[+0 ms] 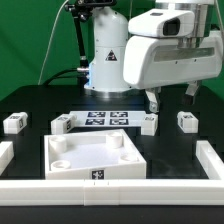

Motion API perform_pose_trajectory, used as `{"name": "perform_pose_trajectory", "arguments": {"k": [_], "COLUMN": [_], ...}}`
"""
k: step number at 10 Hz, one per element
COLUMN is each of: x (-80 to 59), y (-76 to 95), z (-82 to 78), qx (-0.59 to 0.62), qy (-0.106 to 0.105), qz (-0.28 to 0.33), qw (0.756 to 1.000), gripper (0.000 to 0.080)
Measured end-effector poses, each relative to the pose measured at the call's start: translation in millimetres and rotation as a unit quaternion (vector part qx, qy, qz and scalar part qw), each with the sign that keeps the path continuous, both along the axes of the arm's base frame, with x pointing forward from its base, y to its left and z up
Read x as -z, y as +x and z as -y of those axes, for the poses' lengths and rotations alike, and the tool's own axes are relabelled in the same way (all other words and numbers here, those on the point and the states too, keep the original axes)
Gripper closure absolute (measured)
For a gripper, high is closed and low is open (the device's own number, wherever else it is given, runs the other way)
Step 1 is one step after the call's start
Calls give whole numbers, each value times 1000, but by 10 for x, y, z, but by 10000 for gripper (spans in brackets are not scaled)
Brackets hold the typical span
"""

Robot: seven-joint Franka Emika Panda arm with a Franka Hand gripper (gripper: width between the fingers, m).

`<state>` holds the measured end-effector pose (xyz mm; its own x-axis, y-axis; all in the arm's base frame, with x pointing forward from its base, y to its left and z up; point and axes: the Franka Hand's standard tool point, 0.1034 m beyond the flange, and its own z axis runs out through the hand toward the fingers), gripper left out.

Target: Assemble one leg

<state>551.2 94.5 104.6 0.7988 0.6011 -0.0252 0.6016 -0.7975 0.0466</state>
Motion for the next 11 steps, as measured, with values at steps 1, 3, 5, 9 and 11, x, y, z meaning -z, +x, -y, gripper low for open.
{"name": "perform_pose_trajectory", "arguments": {"k": [1, 3, 5, 9, 11], "x": [0, 0, 2, 79, 155], "y": [0, -1, -2, -148, -322], "z": [0, -2, -3, 81, 215], "qx": [0, 0, 0, -61, -151], "qy": [0, 0, 1, 4, 6], "qz": [0, 0, 0, 0, -2], "qw": [1000, 1000, 1000, 998, 989], "gripper": [150, 150, 150, 150, 150]}}
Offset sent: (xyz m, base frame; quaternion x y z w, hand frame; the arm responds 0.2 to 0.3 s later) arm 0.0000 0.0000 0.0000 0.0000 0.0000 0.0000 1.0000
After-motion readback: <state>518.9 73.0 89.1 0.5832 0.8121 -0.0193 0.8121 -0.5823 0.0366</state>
